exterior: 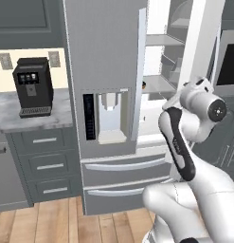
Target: Take the donuts from the fridge and place them on the empty tray on the dining counter.
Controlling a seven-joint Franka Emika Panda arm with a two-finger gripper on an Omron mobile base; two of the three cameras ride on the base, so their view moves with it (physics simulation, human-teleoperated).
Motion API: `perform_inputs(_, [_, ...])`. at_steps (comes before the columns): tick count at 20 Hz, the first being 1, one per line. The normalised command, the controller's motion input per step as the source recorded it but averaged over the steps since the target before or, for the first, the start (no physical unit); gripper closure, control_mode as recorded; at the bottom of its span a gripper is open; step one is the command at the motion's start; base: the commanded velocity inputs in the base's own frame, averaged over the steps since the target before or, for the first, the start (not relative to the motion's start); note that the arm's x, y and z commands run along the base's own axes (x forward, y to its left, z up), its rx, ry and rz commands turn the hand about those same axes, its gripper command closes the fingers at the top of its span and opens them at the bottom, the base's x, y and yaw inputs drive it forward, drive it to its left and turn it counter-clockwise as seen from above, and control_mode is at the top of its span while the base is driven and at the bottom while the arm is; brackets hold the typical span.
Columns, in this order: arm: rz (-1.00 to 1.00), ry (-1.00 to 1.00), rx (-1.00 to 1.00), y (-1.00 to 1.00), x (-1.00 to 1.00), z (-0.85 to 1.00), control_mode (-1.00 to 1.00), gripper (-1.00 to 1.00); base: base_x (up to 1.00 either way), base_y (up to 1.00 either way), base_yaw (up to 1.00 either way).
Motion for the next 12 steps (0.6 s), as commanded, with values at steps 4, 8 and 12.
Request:
perform_inputs(4, [-0.02,0.24,-0.33,0.51,0.27,0.01,-1.00,-1.00,0.00,0.00,0.00])
perform_inputs(8, [-0.06,0.34,-0.47,0.43,0.28,0.01,-1.00,-1.00,0.00,0.00,0.00])
perform_inputs(12, [-0.12,0.35,-0.27,0.12,0.63,0.01,-1.00,-1.00,0.00,0.00,0.00])
